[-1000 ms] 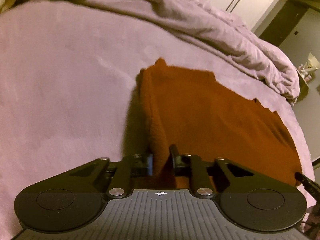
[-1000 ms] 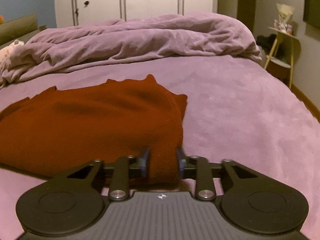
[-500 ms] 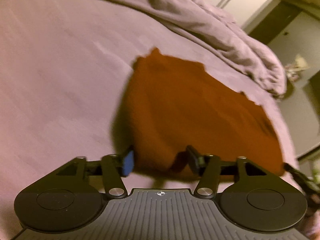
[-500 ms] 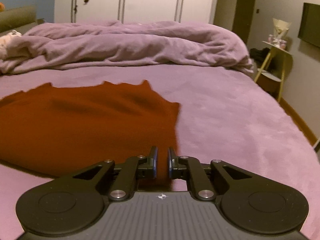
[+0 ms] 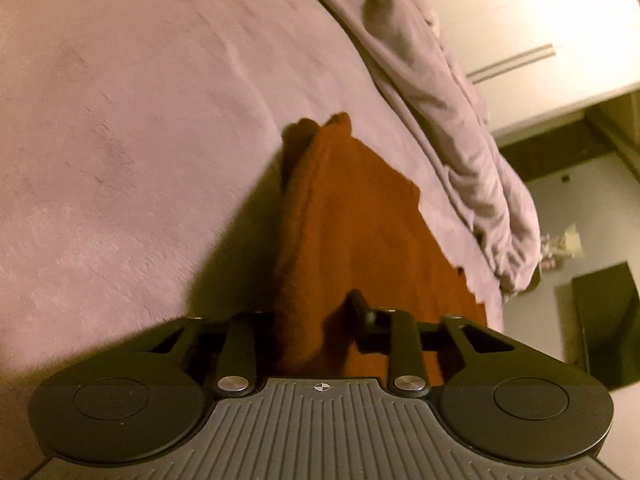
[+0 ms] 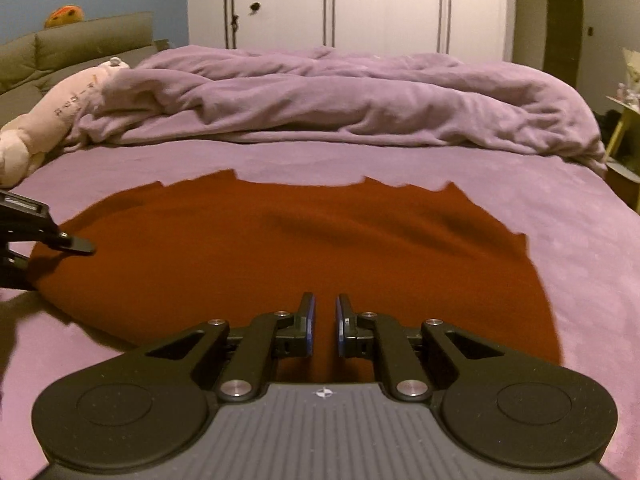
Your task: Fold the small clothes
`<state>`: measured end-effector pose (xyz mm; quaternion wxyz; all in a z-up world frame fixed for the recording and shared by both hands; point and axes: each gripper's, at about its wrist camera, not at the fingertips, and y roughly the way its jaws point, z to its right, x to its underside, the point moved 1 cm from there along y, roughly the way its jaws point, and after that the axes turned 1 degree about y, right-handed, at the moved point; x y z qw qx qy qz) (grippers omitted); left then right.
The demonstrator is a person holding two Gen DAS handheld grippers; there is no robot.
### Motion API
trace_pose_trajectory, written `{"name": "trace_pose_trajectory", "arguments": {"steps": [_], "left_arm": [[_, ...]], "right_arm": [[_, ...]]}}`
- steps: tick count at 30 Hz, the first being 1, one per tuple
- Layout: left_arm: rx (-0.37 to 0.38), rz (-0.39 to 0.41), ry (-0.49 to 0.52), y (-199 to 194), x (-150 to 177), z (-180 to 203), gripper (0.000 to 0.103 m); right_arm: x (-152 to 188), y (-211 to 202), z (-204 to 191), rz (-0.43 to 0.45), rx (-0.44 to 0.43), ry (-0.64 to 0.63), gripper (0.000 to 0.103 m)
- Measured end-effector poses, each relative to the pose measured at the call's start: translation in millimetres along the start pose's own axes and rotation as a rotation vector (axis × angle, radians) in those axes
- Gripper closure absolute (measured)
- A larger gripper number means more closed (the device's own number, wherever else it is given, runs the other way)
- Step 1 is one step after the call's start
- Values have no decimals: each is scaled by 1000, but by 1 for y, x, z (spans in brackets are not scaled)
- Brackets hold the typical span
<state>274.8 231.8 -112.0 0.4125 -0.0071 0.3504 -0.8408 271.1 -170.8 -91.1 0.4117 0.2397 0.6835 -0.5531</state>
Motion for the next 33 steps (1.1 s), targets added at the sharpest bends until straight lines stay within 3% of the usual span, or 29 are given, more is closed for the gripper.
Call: {"name": "trace_pose_trajectory", "arguments": {"steps": [6,8,10,13,15,16,17,19,22,24,28,33], "left_arm": [[-15,26,64,-5,1,13,83],[-14,29,77,-8,-1,18,83],[-18,34,108,-11,-2,24,84],[-37,45,157,-13,-2,35,84],[-33,49,152,-14,-2,38,84],[-28,48,150,-14,-2,39,84],[-27,46,151,-14,-2,41,84],[-44,48,168,-16,-2,45,84],[-82,54,214,-19,-1,59,84],[-94,73,291,-20,2,81,84],[-60,69,420,-12,19,140,85],[20,15,654,32,76,222,85]], "right_arm": [[-4,17,-41,3,-77,-55,93],[4,32,-53,-48,-46,-109,93],[6,33,-59,-34,-26,-152,93],[-3,21,-52,-16,-29,-78,93],[0,20,-50,6,21,-89,93],[6,27,-49,-34,21,-102,92],[12,33,-47,-77,2,-113,92],[10,29,-46,-68,-12,-171,92],[0,9,-26,-28,-60,-61,91],[3,-8,-12,33,-19,-40,84],[11,-38,23,86,41,44,82],[19,-63,71,121,115,157,81]]}}
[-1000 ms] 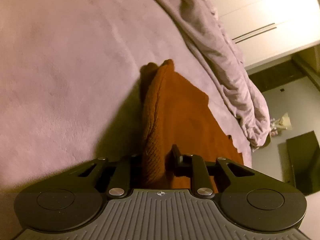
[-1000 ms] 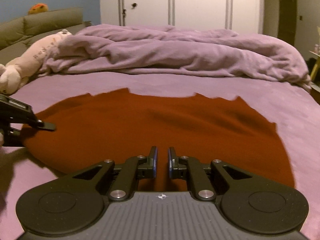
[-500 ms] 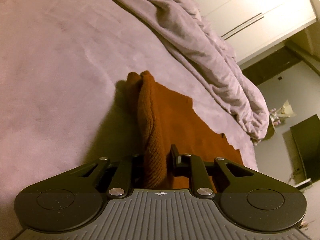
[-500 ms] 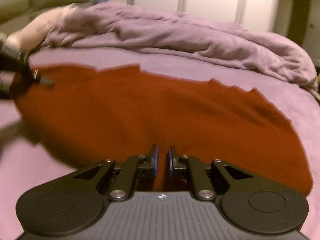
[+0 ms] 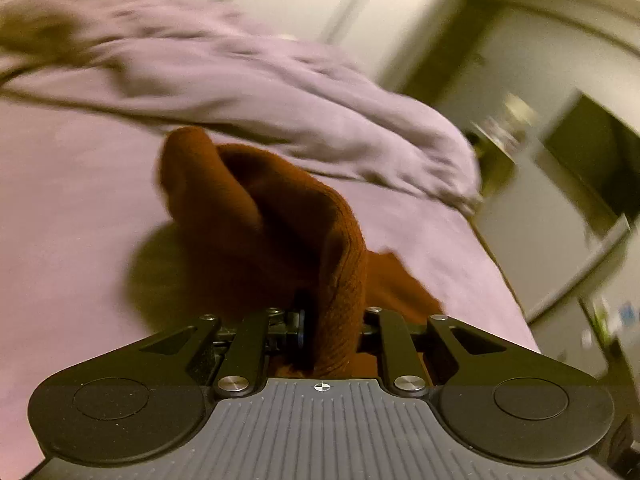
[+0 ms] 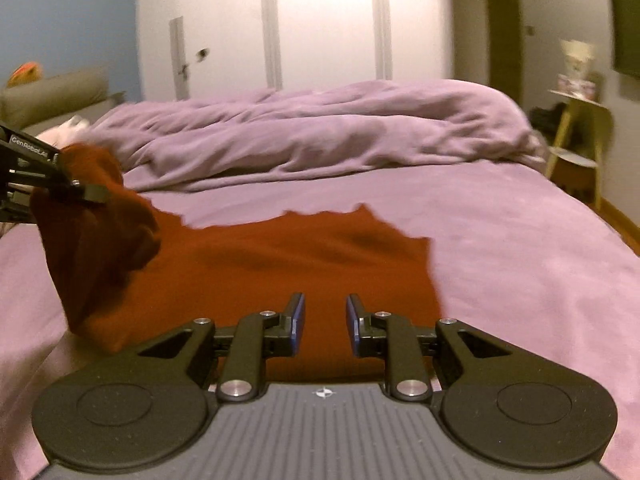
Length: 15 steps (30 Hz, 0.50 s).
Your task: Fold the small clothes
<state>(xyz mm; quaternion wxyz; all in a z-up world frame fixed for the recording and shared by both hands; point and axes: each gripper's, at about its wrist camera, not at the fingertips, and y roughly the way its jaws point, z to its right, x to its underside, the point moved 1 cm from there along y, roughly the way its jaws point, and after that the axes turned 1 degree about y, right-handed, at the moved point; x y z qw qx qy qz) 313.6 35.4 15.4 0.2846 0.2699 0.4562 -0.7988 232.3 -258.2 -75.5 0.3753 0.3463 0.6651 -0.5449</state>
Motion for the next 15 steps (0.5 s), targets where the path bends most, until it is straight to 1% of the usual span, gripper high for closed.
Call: {"name": "trace_pose_trajectory", "arguments": {"steps": [2,3,5,6,7,8,9,10,12,13,15], "left_arm": [[5,-47,44,30,14,27,84],[-9,-72,61,44,23,36,81],[-73,-139,91,76,46,47,77],[-92,-176,107,88,57,48,68],[-91,-179,128,92,64,50,64],[-85,-150,167,86,69,55,59],[-58,-145,199,79,70,60,42],[-12,-148,207,69,69,63,38],[41,-135,182,45,67,60,38],[50,-126,172,30,66,57,38],[36,-80,169,4,65,47,36]], "right_arm": [[1,-3,15,-3,9,44,81],[3,-4,20,-9,15,61,81],[6,-3,27,-21,17,68,81],[7,-1,28,-28,17,63,81],[9,-1,28,-37,18,55,81],[12,0,30,-46,13,47,81],[14,0,31,-53,7,43,80],[16,1,33,-62,5,39,78],[17,2,34,-66,6,36,78],[17,4,35,-68,10,42,78],[13,5,34,-67,-4,66,78]]}}
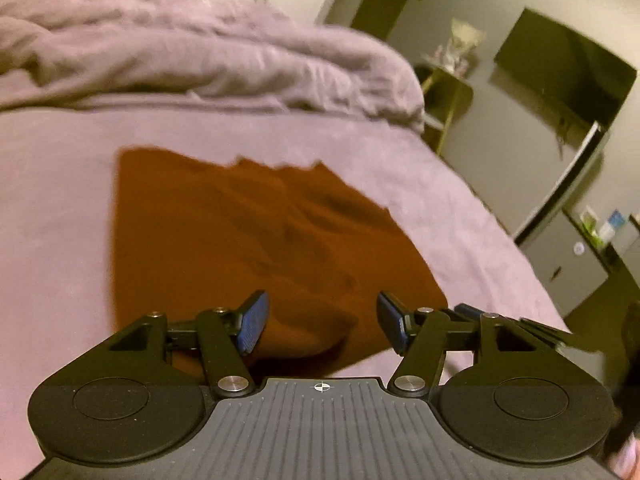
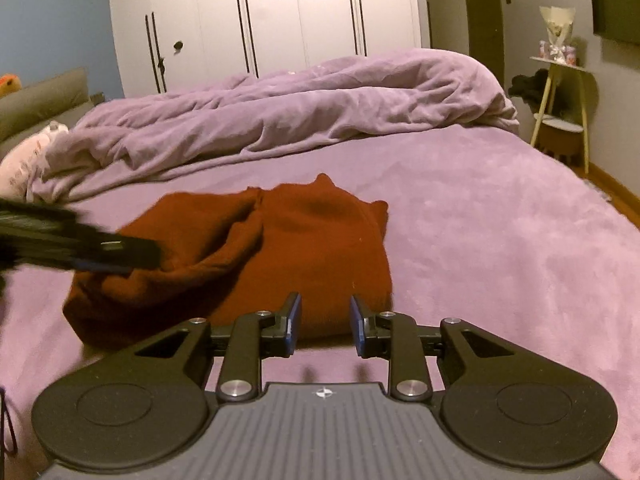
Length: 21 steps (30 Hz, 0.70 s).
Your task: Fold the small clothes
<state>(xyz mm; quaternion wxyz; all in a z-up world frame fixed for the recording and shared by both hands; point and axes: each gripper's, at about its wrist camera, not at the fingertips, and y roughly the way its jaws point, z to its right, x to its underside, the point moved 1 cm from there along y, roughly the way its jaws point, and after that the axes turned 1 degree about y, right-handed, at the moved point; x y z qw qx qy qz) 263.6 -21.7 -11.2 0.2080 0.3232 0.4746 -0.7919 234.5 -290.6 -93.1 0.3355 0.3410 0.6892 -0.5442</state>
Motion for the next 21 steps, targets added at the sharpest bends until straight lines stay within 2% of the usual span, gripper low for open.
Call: {"name": "trace_pose_trajectory", "arguments": {"steps": [3,6,9,11,12,13,15,18,21], "left_arm": [[-110,51,-24,-24,1,-24,34],[-237,38,-100,-23,4,-50,35],[-227,-1,-182,-16,10,-69,35],[-203,-25,-195,-9,15,-71,35],[-198,-37,-189,-8,18,-70,35],[-197,-47,-182,-6,20,-70,34],[-188,-52,-172,-7,26,-72,33],[-176,-66,-179,-6,31,-75,30],[-196,-72,-167,-1,33,-73,27]], "right_arm": [[-9,2,-7,4,-46,32,78],[-20,10,-24,-5,-104,40,78],[-31,22,-49,-36,-202,24,78],[-36,35,-62,-76,-255,16,76],[-39,43,-67,-101,-273,11,67],[-42,52,-69,-135,-288,18,53],[-45,75,-67,-218,-330,88,46],[-45,105,-59,-326,-382,196,42],[-44,123,-55,-368,-453,266,42]]}}
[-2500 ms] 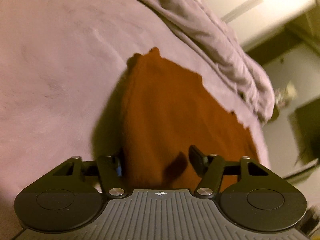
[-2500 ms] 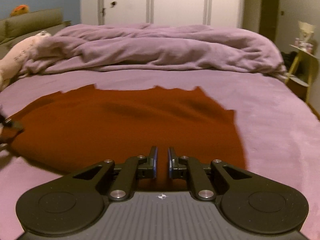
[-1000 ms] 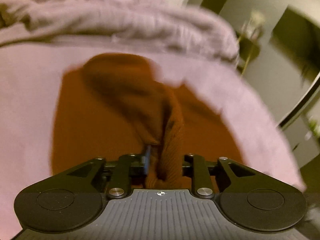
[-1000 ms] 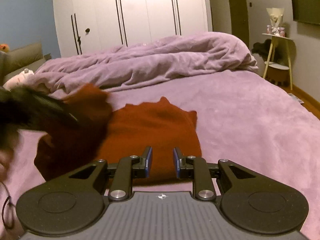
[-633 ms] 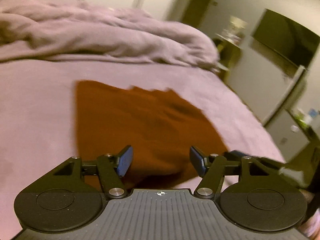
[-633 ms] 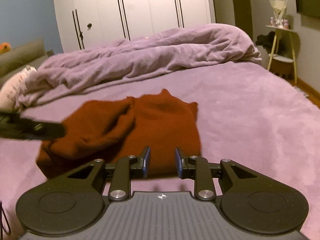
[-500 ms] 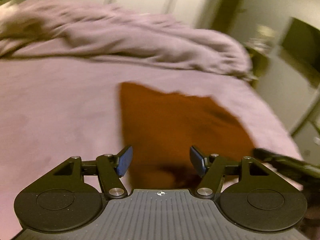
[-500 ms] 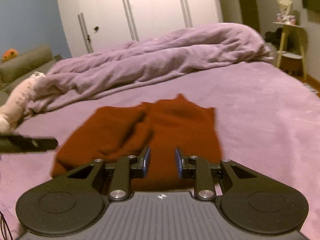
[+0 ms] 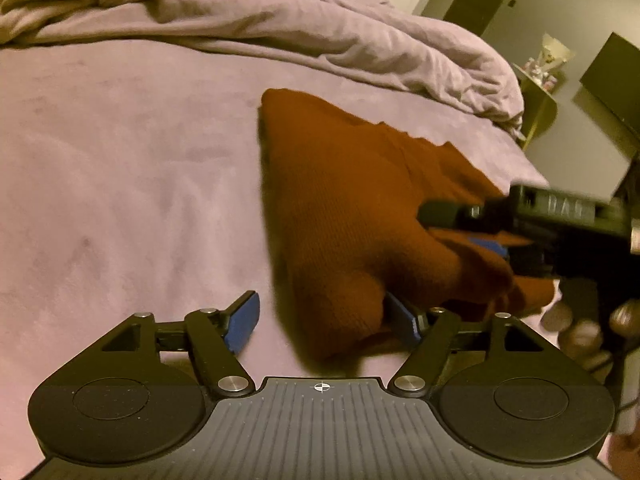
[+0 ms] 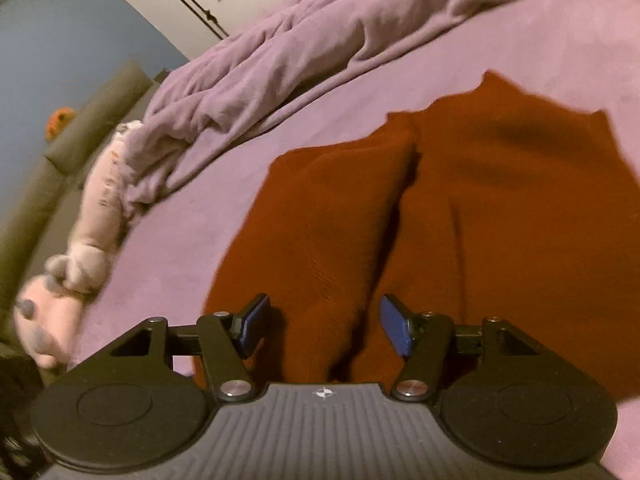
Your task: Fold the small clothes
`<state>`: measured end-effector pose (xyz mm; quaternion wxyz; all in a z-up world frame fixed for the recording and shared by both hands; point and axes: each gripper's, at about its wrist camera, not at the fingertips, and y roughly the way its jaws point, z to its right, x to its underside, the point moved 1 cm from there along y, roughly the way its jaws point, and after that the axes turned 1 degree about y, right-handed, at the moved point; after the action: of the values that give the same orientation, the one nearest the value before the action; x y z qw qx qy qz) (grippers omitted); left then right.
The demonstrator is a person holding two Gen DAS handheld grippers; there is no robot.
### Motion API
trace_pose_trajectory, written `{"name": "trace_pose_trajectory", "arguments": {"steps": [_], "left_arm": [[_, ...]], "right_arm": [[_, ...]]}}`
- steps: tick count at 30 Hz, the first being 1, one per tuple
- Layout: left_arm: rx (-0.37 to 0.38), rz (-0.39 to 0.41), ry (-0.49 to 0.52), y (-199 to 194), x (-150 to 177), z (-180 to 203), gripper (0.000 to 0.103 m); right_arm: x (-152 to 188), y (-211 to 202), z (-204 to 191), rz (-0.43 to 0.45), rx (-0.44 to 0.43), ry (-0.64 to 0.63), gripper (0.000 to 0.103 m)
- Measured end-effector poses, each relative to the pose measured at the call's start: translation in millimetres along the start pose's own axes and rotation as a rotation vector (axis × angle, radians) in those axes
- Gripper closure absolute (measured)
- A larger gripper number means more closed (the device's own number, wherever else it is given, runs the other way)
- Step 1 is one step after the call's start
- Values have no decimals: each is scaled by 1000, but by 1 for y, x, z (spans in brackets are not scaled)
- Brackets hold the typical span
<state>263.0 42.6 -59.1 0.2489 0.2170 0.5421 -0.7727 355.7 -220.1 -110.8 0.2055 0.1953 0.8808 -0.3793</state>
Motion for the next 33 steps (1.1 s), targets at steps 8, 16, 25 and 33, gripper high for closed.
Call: {"name": "trace_pose_trajectory", "arguments": {"steps": [8,16,25,33], "left_arm": [[-51,72,25,-23,-11,11,27],[-54,69,4,-6,-20,15,28],[-48,46,-51,2,-17,1,27],[-54,43,-44,2,-16,3,27]], "right_arm": [[-10,-10,-29,64,93,-211,94],[0,-10,-4,45,257,-292,93],[-7,-42,25,93,193,-123,43],[-16,-28,49,37,-6,37,41]]}}
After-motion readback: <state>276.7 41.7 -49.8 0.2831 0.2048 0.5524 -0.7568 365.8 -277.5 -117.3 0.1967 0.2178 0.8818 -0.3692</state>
